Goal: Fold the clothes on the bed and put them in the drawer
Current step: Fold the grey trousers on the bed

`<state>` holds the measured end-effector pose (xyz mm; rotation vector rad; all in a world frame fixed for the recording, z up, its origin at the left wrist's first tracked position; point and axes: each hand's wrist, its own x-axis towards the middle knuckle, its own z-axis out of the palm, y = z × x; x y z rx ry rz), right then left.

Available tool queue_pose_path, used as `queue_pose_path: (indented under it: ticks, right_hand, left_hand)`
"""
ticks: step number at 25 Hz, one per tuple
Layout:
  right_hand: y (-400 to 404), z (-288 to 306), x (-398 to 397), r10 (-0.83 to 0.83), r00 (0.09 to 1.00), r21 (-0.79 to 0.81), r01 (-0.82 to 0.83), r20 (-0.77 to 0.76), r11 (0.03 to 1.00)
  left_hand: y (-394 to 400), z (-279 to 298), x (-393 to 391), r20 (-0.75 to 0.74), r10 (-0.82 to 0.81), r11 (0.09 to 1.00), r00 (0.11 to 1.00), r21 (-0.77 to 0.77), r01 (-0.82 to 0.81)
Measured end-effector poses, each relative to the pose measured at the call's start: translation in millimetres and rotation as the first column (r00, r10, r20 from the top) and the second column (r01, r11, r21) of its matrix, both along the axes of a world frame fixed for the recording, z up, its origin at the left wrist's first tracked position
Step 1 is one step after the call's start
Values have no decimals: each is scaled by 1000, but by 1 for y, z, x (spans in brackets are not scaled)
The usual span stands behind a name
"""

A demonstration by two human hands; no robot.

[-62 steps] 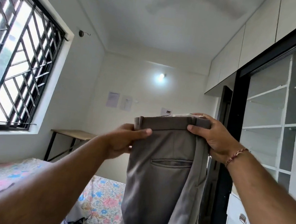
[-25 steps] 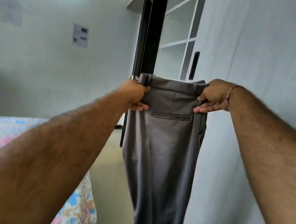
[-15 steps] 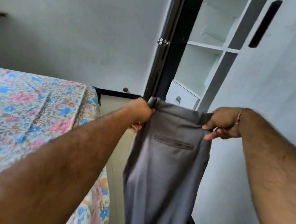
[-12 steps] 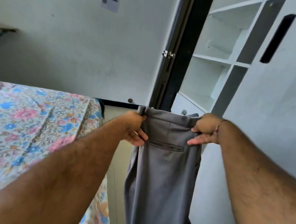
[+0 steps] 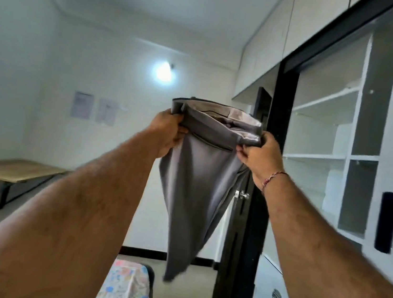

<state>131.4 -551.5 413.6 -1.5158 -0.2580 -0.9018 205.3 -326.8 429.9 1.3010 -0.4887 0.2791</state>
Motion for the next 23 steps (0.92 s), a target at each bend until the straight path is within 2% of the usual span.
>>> queue_pose_path:
  ticks: [3,7,10,13,15,17,18,19,21,22,23]
  right_hand:
    - [41,-4,-7,67,998,7,-68,7,998]
    - [98,-110,-45,171,985,41,-170,-15,985]
    - [143,-255,-102,180,977,44,-176,-113,983]
    - [181,-441,-184,62,953,-215,-130,-296,968]
    - [198,-554,-257,34,903,-313,-184,-429,932]
    - [209,-629,-326,28,879,-373,-230,-475,899]
    - [211,-656,-352,12,875,-415,-242,-484,877]
    - [211,-674,-377,4,867,-447,-260,-498,856]
    - [210,-691,-413,-37,867,-498,-250,-497,830]
    - [208,-693,-427,-52,857,-507,-254,-513,824]
    - [205,-695,-434,-67,844,-520,-264,-533,812]
  left_hand:
    - [45,-4,-24,11,51,998,999,-22,-51]
    - [116,-112,-89,-32,96,995,995,17,-96]
    - [180,-267,-168,-119,117,988,986,119,-103]
    - [241,-444,-250,-318,130,981,939,179,-75]
    - [273,-545,-310,-447,177,923,877,384,9]
    - [300,-623,-365,-515,254,808,819,578,114]
    - [310,-650,-388,-476,266,725,838,672,151]
    - [317,-672,-404,-382,269,613,884,776,149]
    - [325,-684,-432,-65,218,279,974,960,2]
    - [324,-678,-444,63,138,161,988,983,-85]
    - [323,-672,-448,153,42,96,987,983,-157]
